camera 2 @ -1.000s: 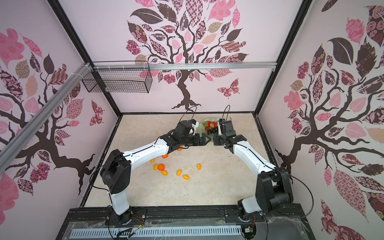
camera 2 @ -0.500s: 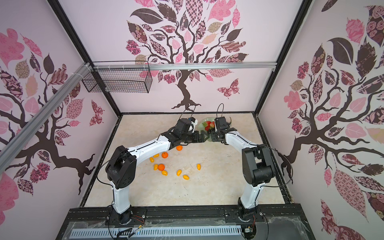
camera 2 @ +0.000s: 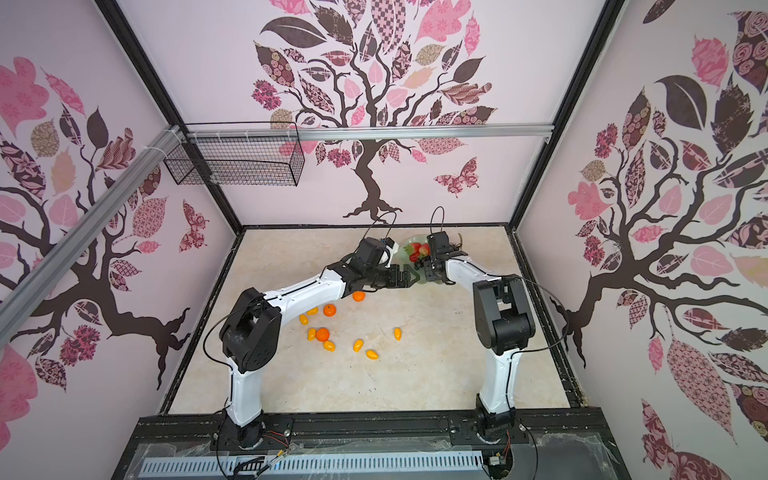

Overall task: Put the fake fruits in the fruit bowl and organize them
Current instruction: 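Carry the orange with the right gripper over the bowl while the left gripper follows, then open the right gripper to drop the orange into the bowl, then move the right gripper back toward the scattered oranges while the left gripper withdraws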

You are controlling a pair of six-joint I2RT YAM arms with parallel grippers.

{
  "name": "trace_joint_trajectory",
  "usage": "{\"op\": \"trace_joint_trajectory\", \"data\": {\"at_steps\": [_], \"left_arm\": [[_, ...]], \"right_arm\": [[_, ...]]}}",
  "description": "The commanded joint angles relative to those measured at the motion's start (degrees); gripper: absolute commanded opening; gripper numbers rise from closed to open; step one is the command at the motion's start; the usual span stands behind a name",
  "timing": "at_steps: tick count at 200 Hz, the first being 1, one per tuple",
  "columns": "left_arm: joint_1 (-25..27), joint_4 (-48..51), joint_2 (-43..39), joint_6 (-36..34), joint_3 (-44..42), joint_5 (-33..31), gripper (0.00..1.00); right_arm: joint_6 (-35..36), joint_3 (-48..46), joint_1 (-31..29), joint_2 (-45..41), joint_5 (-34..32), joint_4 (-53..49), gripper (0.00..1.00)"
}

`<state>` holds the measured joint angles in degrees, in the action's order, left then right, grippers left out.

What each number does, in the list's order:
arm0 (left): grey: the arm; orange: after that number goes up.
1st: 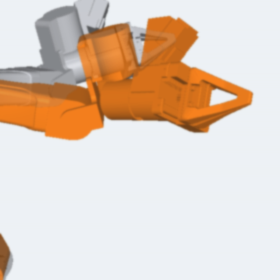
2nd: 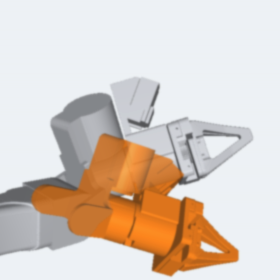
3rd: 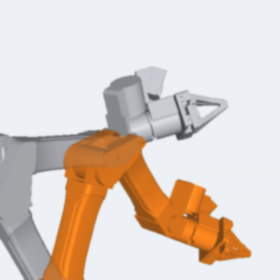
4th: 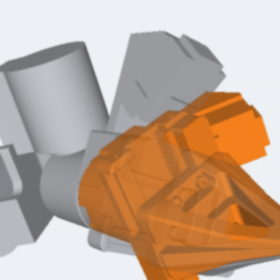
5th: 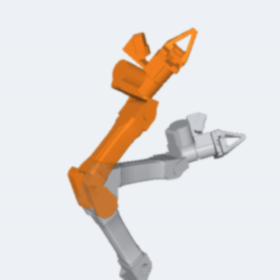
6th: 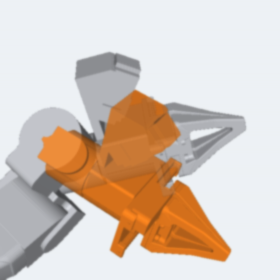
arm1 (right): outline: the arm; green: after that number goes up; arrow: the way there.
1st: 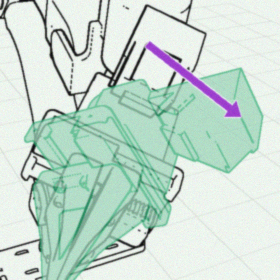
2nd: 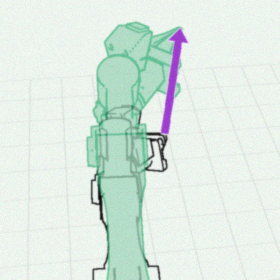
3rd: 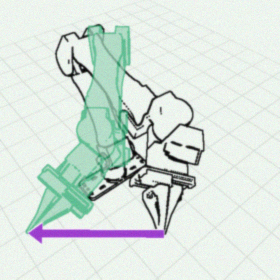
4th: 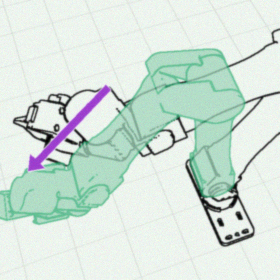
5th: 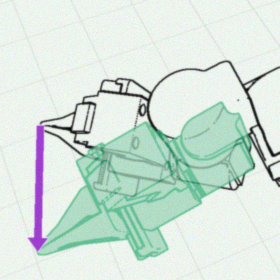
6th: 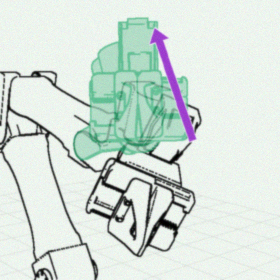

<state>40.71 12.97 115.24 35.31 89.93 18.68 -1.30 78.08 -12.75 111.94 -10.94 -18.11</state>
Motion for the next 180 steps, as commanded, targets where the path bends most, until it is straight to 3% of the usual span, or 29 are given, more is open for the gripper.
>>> {"op": "trace_joint_trajectory", "data": {"at_steps": [1,82,137,166,180], "left_arm": [[-0.2,1.0,0.3,-1.6,2.1,0.4,0.99],[-0.1,1.6,-3.0,-1.7,0.3,-0.4,0.99],[-0.2,2.9,-9.3,-2.1,-3.2,-2.8,0.99],[-0.1,4.9,-12.9,-3.0,-5.3,-4.7,0.98],[-0.2,6.3,-14.8,-2.9,-6.4,-5.9,0.99]], "right_arm": [[0.3,2.0,0.3,2.0,-0.9,-1.8,0.48],[-0.4,1.5,0.4,-3.0,-0.2,-1.5,0.59],[0.6,-5.4,0.4,-13.2,3.8,3.5,0.68],[-2.6,-7.6,0.2,-17.6,6.7,4.3,0.69],[-4.2,-9.2,-0.4,-19.4,4.4,4.6,0.69]]}}
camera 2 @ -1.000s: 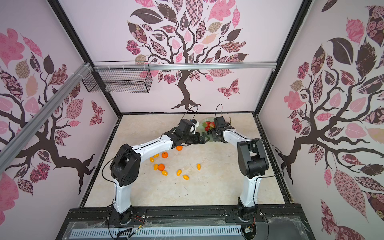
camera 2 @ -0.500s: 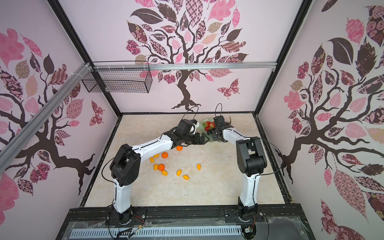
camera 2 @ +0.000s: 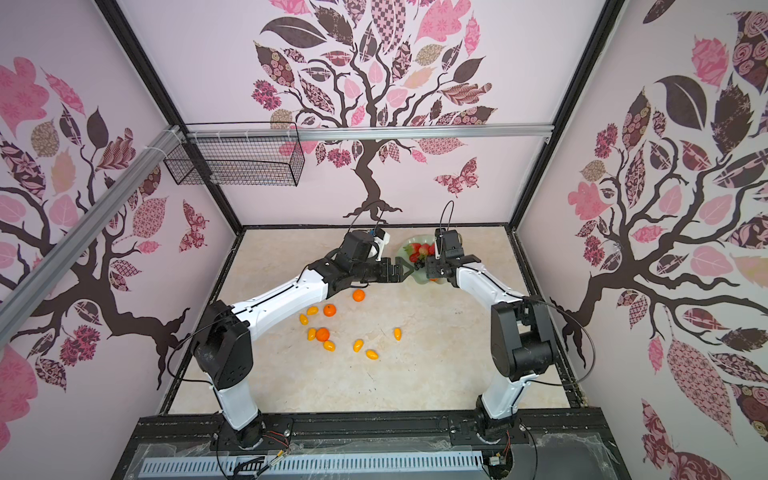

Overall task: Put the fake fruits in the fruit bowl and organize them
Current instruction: 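Move the right gripper back toward the scattered oranges while the left gripper withdraws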

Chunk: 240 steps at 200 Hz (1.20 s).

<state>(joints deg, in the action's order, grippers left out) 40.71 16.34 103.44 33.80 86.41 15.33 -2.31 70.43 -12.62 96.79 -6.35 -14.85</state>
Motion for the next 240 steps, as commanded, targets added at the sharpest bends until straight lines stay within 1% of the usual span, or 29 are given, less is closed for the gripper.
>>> {"op": "trace_joint_trajectory", "data": {"at_steps": [1,19,35,37,44,46,59,85,101,119,134,156,172,183,197,204,226,240], "left_arm": [[-0.3,3.0,-3.1,-1.4,-3.0,-2.6,0.99],[-0.6,4.5,-5.3,-1.8,-4.4,-3.1,0.99],[-0.9,5.4,-7.3,-2.2,-5.8,-3.4,0.99],[-1.0,5.5,-7.5,-2.3,-6.1,-3.5,0.99],[-1.2,5.8,-8.4,-2.4,-6.7,-3.6,0.98],[-1.4,5.9,-8.6,-2.4,-6.9,-3.6,0.99],[-2.2,6.1,-10.1,-2.4,-8.4,-3.5,0.99],[-5.0,6.7,-12.9,-2.3,-11.5,-2.1,0.99],[-7.2,7.5,-14.9,-2.7,-13.4,-1.7,0.98],[-10.7,8.4,-17.0,-3.1,-15.9,-0.5,0.98],[-14.2,8.2,-18.4,-3.0,-18.5,1.4,0.99],[-19.1,8.1,-20.4,-3.0,-21.9,3.4,0.99],[-22.4,8.1,-21.7,-3.2,-24.0,5.2,0.99],[-24.2,8.2,-22.6,-3.4,-25.3,6.4,0.99],[-26.9,8.5,-23.4,-4.1,-26.5,7.0,0.99],[-28.2,8.9,-23.8,-4.3,-26.9,7.5,0.99],[-32.6,8.8,-24.7,-4.9,-28.8,9.7,0.99],[-34.1,8.8,-25.1,-5.7,-30.0,9.9,0.99]], "right_arm": [[-3.3,-1.7,-0.7,-4.4,-0.4,1.6,0.69],[-5.5,-5.4,-1.9,-7.2,-3.4,4.5,0.72],[-6.7,-8.1,-2.9,-10.0,-3.9,7.0,0.77],[-6.9,-8.5,-3.0,-10.5,-4.1,7.4,0.80],[-7.9,-10.2,-3.3,-11.9,-5.0,9.0,0.97],[-8.5,-10.6,-3.2,-12.3,-5.4,9.3,0.99],[-12.1,-13.1,-3.3,-14.4,-6.1,10.9,0.99],[-13.9,-19.0,-3.4,-17.0,-1.2,14.2,0.99],[-15.1,-20.9,-4.5,-17.5,-1.8,13.7,0.99],[-14.2,-19.7,-8.9,-16.4,-6.8,10.7,0.99],[-14.8,-18.6,-12.4,-15.1,-8.6,8.8,0.99],[-18.4,-16.7,-18.2,-12.8,-11.5,6.7,0.99],[-22.5,-13.9,-22.9,-9.7,-15.0,4.1,1.00],[-25.8,-10.7,-24.8,-6.5,-14.4,1.1,1.00],[-27.6,-6.7,-26.8,-2.3,-12.1,-1.5,0.99],[-26.7,-4.8,-28.2,-0.2,-11.8,-2.3,1.00],[-23.3,2.1,-33.7,6.1,-15.4,-4.5,1.00],[-23.2,7.7,-34.8,10.6,-13.9,-7.8,0.99]]}}
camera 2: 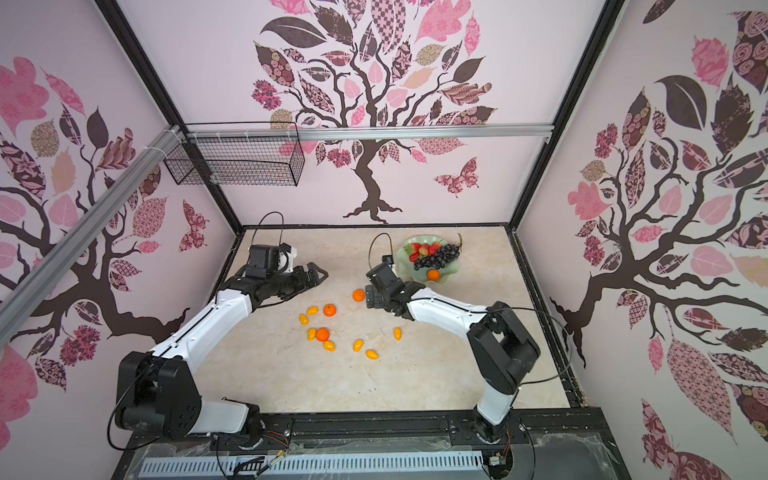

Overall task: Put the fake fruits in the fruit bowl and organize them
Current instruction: 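Move the right gripper back toward the scattered oranges while the left gripper withdraws, then lower the right gripper over another small orange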

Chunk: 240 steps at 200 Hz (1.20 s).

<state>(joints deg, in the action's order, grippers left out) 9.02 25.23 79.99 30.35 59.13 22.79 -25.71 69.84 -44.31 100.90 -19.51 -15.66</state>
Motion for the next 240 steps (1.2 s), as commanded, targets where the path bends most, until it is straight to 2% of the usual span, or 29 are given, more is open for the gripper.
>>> {"op": "trace_joint_trajectory", "data": {"at_steps": [1,25,55,124,240], "left_arm": [[-2.5,-0.2,-1.7,-2.3,-2.8,2.4,0.99],[-2.9,-0.3,-1.3,-3.2,-3.4,2.4,0.99],[-3.5,-1.1,0.1,-2.4,-3.3,5.4,0.99],[-5.2,-3.1,1.4,-0.6,-3.7,9.2,0.99],[-5.2,-2.3,1.5,-2.8,-3.1,10.3,0.99]], "right_arm": [[0.2,8.6,-3.1,6.8,-0.5,-7.2,0.99],[-1.1,14.1,-3.2,11.7,3.7,-8.5,0.99],[-1.3,19.9,-3.2,17.0,5.0,-10.8,0.88],[-0.6,38.0,-3.1,30.4,1.4,-24.3,0.79],[1.2,42.3,-0.8,35.1,4.7,-24.4,0.67]]}}
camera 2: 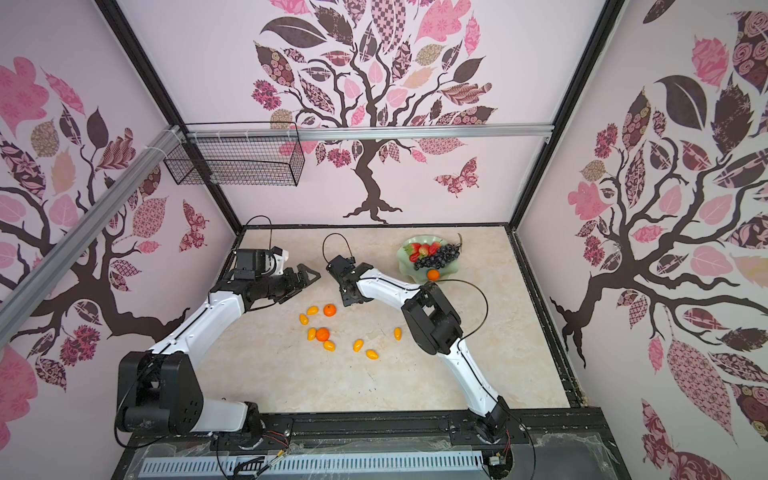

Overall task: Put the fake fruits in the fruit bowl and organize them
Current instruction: 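Lower the right gripper over another small orange, then close the right gripper on the orange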

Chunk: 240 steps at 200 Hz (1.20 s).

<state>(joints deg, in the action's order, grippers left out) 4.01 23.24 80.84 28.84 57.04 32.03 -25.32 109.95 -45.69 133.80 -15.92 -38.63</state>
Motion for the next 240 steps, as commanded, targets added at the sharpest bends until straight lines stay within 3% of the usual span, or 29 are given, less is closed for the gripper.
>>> {"op": "trace_joint_trajectory", "data": {"at_steps": [1,103,202,240], "left_arm": [[-0.2,-0.4,0.6,-1.4,-1.0,1.1,0.99],[-0.2,-0.7,0.7,-1.4,-1.1,1.5,0.99],[-0.2,-0.7,0.7,-1.5,-1.1,1.6,0.99],[0.6,-1.2,0.4,-1.7,-1.4,1.4,0.99]], "right_arm": [[0.8,2.3,0.6,2.2,1.2,-1.4,0.67],[1.0,3.1,1.7,3.5,3.4,-1.2,0.53],[0.4,2.3,2.5,2.6,4.7,-0.4,0.50],[0.0,0.3,2.7,-1.9,6.1,-0.5,0.49]]}}
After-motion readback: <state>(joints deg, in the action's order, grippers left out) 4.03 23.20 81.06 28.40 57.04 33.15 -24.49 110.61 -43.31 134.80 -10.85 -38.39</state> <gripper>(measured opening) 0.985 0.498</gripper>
